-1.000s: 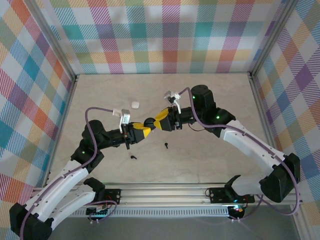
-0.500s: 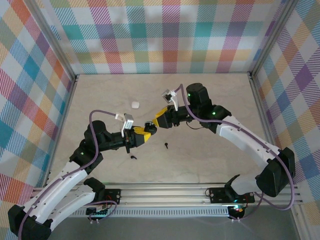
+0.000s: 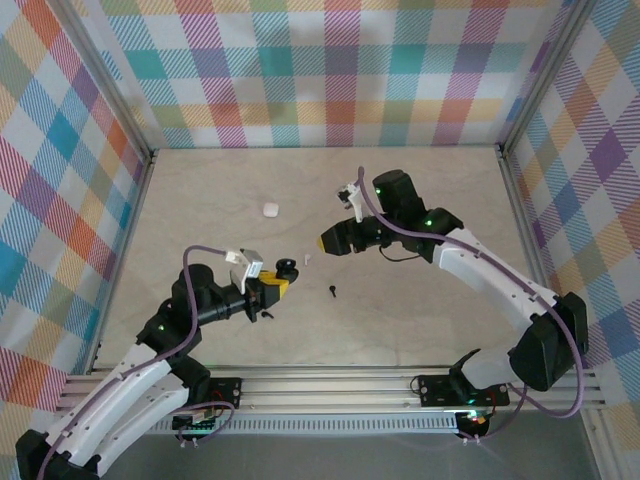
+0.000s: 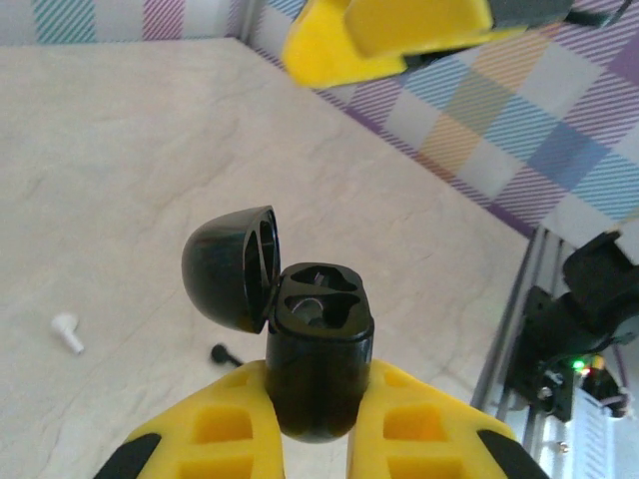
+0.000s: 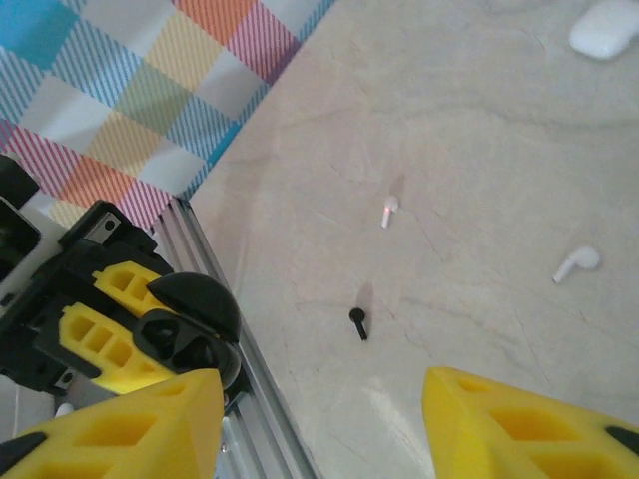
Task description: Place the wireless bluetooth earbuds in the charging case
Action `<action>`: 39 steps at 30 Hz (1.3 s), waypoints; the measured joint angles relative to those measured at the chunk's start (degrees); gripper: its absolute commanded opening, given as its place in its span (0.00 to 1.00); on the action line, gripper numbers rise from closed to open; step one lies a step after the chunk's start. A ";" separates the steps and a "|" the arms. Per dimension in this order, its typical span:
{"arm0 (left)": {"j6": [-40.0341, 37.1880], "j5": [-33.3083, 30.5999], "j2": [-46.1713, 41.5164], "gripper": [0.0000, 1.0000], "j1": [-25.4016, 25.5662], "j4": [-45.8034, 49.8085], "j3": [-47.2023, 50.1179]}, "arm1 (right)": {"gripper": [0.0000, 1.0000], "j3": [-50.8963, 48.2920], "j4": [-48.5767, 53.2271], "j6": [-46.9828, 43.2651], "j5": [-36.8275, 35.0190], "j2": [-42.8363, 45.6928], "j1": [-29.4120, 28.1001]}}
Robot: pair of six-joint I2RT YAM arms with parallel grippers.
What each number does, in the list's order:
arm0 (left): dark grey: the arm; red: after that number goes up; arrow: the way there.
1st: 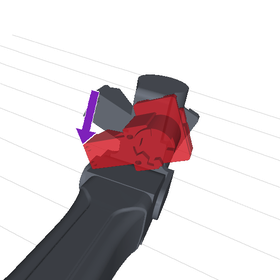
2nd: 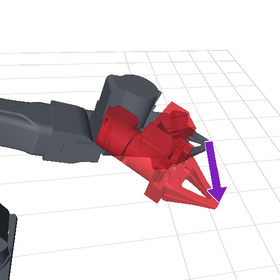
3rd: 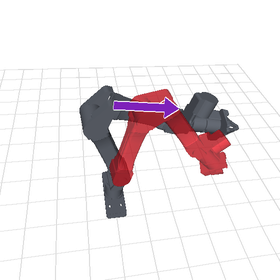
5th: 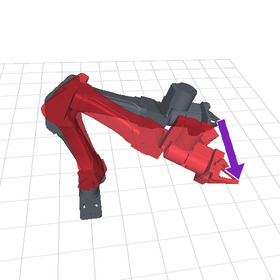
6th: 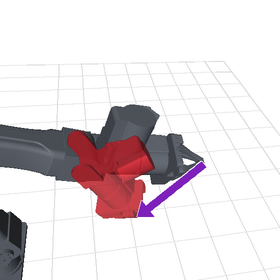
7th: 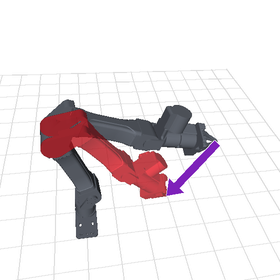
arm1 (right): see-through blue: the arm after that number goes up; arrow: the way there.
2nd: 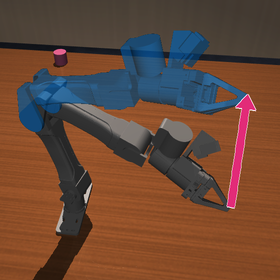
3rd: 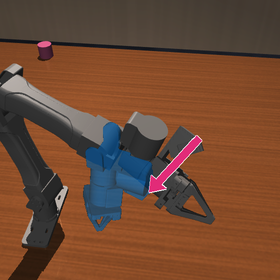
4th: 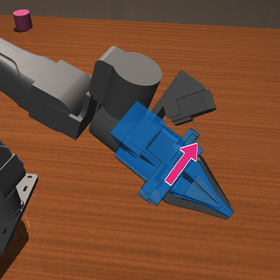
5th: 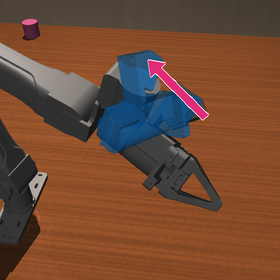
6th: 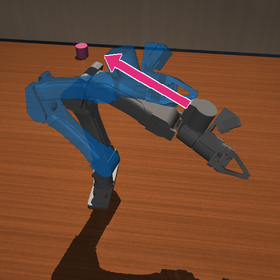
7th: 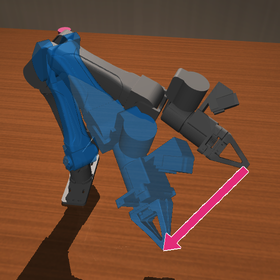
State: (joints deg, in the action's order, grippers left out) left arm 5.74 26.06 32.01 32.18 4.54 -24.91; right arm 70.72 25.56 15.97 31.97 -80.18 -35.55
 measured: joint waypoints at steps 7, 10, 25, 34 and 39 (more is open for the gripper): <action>-0.04 -3.34 -5.42 0.00 0.00 1.68 1.62 | 0.18 -1.11 -0.26 0.00 3.52 -10.40 2.84; -0.04 -4.13 -6.91 0.00 0.00 2.08 1.62 | 0.17 -0.09 3.02 -1.29 -0.61 -17.20 2.69; 0.00 -6.14 -0.96 0.00 0.00 4.52 1.64 | 0.14 3.98 10.54 -1.86 -21.42 -28.04 -4.70; 0.72 -7.41 -4.15 0.00 0.00 6.05 1.64 | 0.29 3.98 11.69 -1.84 -23.63 -28.96 -5.79; 1.03 -7.80 -4.85 0.00 0.00 6.12 1.64 | 0.37 3.98 11.87 -1.84 -23.91 -29.00 -6.16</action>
State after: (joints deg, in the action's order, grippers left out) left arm 6.76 18.26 27.16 32.18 10.66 -23.27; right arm 74.70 37.43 14.13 8.05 -109.19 -41.71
